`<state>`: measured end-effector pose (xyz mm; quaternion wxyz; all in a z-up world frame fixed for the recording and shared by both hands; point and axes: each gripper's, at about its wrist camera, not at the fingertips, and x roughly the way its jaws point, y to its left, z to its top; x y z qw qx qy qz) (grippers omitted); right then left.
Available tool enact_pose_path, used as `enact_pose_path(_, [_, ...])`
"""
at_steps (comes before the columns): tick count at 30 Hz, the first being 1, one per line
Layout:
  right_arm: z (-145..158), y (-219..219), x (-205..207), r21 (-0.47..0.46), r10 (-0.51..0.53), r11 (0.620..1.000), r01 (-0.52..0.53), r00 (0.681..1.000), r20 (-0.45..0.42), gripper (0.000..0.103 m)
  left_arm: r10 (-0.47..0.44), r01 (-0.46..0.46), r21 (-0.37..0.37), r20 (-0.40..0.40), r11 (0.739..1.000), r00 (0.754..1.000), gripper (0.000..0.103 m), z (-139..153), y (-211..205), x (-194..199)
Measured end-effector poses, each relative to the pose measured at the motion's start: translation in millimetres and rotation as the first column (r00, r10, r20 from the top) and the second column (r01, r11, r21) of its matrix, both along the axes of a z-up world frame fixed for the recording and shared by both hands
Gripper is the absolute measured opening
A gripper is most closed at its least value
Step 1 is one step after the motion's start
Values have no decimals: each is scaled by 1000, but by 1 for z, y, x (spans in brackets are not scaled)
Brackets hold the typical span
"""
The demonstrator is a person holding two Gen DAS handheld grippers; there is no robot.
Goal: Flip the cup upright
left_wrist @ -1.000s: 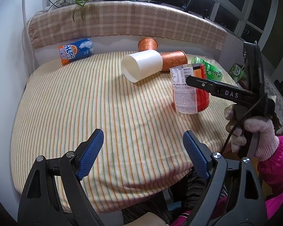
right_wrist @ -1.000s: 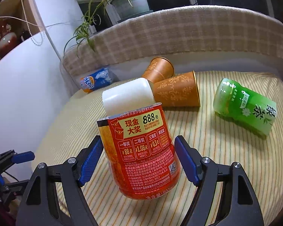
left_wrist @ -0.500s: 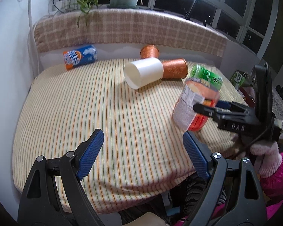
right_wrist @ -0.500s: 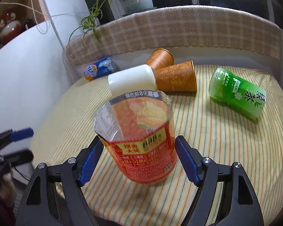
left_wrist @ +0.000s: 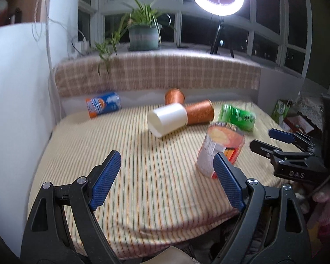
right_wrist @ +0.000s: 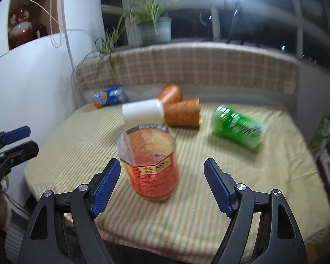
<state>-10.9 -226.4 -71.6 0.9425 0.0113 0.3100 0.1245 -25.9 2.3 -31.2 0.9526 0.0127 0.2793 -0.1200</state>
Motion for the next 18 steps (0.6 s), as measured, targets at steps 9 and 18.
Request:
enact_pose_path(9, [28,-17,-36,5,-102,995,102,981,163,81,61,-57,-41,101,998,993,97,11,-4,-17])
enact_pose_path(18, [44,-26,-54,28,-176,984,176,943,281,87,114,-117,-2,240,993,964,102,23,-13,-32])
